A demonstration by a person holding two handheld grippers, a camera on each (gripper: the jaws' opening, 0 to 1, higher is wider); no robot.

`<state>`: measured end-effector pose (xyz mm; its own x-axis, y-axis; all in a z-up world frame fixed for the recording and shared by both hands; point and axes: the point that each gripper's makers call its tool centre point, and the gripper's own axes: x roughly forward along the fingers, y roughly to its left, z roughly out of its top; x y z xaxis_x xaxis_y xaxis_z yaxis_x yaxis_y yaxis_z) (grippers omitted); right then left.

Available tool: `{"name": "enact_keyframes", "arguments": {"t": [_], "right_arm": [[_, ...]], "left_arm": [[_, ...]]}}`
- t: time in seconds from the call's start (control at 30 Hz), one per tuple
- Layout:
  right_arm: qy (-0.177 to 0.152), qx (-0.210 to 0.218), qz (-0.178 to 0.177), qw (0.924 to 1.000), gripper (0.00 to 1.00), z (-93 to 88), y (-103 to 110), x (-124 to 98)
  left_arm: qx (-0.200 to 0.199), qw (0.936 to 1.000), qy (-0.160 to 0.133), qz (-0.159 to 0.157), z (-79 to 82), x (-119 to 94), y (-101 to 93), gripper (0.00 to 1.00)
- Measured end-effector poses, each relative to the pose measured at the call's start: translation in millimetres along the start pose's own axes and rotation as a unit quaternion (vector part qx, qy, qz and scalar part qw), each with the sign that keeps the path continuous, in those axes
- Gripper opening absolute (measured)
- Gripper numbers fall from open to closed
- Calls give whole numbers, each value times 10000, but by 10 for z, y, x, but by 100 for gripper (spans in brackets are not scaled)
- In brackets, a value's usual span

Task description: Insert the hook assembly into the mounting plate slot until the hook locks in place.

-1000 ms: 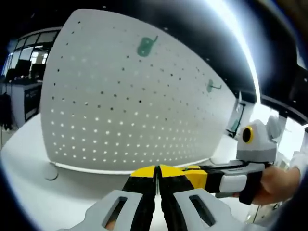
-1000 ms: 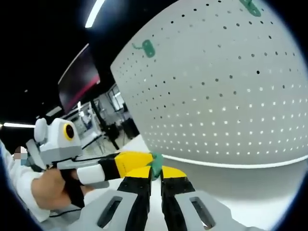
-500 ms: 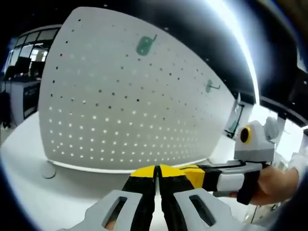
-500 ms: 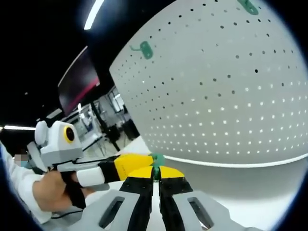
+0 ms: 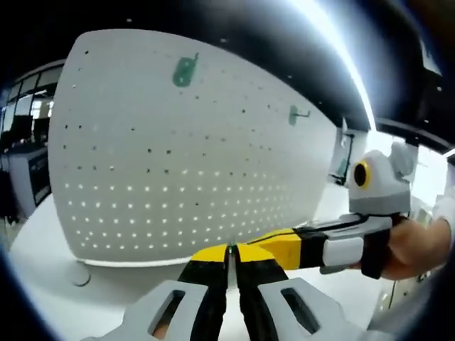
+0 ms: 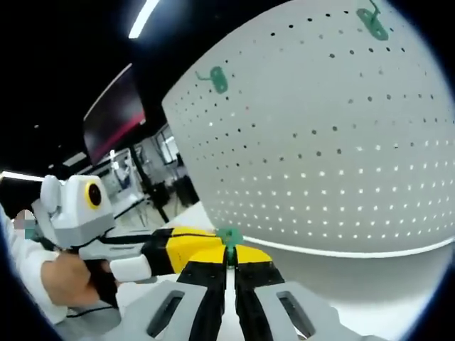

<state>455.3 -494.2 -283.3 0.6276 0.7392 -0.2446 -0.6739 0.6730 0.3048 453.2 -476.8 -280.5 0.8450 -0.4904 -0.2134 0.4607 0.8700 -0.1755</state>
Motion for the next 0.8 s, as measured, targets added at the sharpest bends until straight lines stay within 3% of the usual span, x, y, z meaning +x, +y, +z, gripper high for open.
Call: {"name": "enact_keyframes", "arguments": {"t": [0.43, 0.8], "right_arm": [[-91, -292, -392, 9988, 0, 123, -167, -122], [-258, -522, -631, 9963, 0, 288, -259, -243]], "left_arm": [[634, 9980, -13, 71, 64, -9, -20, 14], [917, 9949, -22, -426, 133, -25, -122, 27]]}}
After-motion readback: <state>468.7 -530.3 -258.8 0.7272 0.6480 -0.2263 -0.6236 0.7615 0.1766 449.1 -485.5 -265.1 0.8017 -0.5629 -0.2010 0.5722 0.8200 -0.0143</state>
